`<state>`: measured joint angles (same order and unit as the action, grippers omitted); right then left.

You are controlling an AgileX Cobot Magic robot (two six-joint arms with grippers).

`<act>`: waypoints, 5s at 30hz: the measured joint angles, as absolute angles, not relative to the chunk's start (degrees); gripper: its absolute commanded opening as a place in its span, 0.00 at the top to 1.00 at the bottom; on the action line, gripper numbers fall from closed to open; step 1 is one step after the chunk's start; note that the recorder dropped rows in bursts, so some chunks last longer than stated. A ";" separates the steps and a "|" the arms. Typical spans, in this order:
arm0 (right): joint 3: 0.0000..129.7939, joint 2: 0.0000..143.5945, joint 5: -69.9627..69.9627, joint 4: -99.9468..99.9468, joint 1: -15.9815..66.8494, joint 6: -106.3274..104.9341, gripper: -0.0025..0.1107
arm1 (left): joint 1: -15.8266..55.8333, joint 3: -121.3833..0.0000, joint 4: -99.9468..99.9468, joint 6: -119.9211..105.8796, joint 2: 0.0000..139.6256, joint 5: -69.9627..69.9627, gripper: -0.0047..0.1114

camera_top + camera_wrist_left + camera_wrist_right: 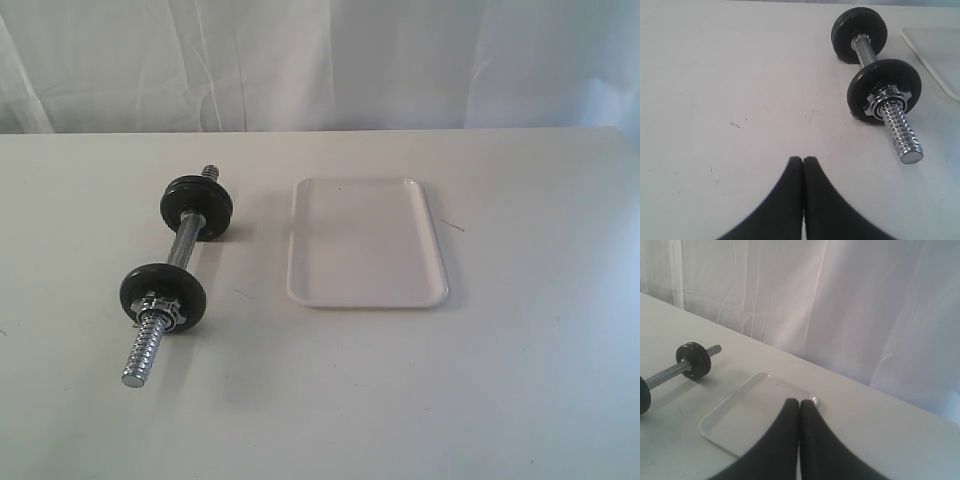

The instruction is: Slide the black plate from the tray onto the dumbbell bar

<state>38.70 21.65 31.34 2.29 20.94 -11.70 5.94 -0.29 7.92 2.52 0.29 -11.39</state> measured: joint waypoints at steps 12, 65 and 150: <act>38.70 21.65 31.34 2.29 20.94 -11.70 0.98 | 5.94 -0.29 7.92 2.52 0.29 -11.39 0.96; 0.36 21.57 8.25 2.08 20.94 -12.63 0.98 | 5.94 -0.29 7.92 2.52 0.29 -11.39 0.96; 0.04 0.29 18.74 2.08 1.30 -2.72 0.98 | 5.94 -0.16 7.70 2.52 0.16 -11.34 0.96</act>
<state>0.04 0.29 18.74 2.08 1.30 -2.72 5.94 -0.16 7.70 2.52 0.16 -11.34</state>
